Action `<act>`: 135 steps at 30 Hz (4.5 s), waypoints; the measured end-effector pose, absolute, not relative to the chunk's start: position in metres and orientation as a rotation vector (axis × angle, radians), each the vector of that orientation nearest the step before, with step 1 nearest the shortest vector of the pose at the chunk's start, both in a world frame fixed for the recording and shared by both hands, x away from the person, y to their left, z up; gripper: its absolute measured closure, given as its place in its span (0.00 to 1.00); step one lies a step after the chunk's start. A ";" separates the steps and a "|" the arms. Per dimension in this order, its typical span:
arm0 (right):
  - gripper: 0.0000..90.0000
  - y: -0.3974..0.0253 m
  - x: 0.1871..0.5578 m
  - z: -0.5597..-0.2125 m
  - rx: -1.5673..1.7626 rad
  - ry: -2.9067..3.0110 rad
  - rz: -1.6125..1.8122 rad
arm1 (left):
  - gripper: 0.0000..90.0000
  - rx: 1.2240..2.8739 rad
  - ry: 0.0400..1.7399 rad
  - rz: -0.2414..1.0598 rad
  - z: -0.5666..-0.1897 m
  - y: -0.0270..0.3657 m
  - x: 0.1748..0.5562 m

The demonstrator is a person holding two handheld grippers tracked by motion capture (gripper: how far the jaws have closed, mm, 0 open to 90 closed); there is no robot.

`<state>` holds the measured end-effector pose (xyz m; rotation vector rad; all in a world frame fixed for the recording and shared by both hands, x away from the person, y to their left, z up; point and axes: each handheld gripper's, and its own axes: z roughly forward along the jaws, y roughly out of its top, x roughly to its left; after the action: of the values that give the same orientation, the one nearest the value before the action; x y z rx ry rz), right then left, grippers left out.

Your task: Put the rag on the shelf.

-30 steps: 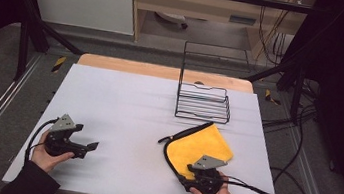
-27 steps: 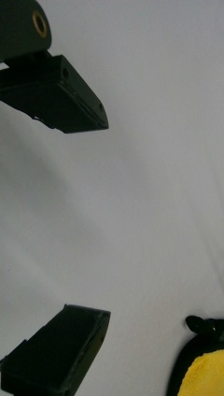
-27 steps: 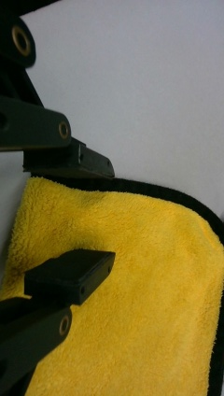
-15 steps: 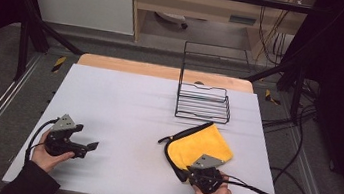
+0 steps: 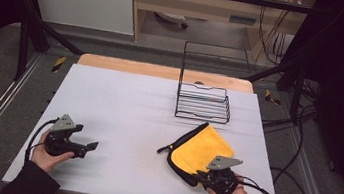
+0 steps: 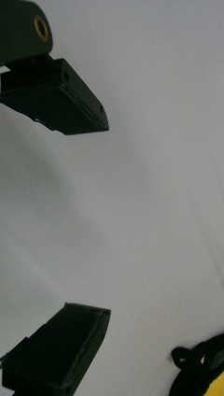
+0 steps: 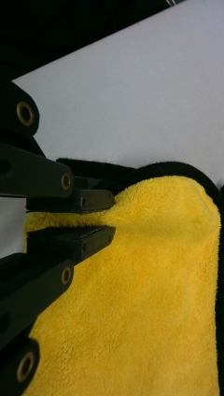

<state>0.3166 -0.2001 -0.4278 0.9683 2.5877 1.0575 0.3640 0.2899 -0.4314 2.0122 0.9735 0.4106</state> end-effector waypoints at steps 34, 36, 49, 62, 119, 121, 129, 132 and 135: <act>0.96 -0.130 0.365 -0.438 0.981 2.487 1.086 | 0.10 2.030 0.964 0.412 -0.432 0.287 0.364; 0.96 -0.130 0.366 -0.434 0.965 2.460 1.104 | 0.10 2.032 0.966 0.410 -0.433 0.288 0.365; 0.53 -0.120 0.367 -0.448 0.962 2.441 1.069 | 0.10 2.033 0.964 0.410 -0.432 0.288 0.365; 0.76 -0.113 0.361 -0.451 0.887 2.412 0.911 | 0.10 2.030 0.965 0.412 -0.432 0.288 0.364; 0.51 -0.228 0.375 -0.449 1.376 2.230 1.083 | 0.40 2.254 0.806 0.245 -0.432 0.104 0.381; 0.56 -0.227 0.376 -0.451 1.389 2.239 1.082 | 0.48 2.267 0.806 0.226 -0.438 0.101 0.381; 0.72 -0.224 0.375 -0.453 1.476 2.244 1.116 | 0.63 2.234 0.825 0.166 -0.445 0.102 0.377; 0.78 -0.223 0.375 -0.453 1.495 2.247 1.130 | 0.64 2.234 0.820 0.150 -0.445 0.100 0.375; 0.85 -0.223 0.376 -0.452 1.497 2.257 1.151 | 0.64 2.237 0.829 0.138 -0.446 0.099 0.375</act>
<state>0.3761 -0.2232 -0.4522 1.4975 2.2571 1.1512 0.3751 0.0986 -0.4456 2.2372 0.8294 0.1378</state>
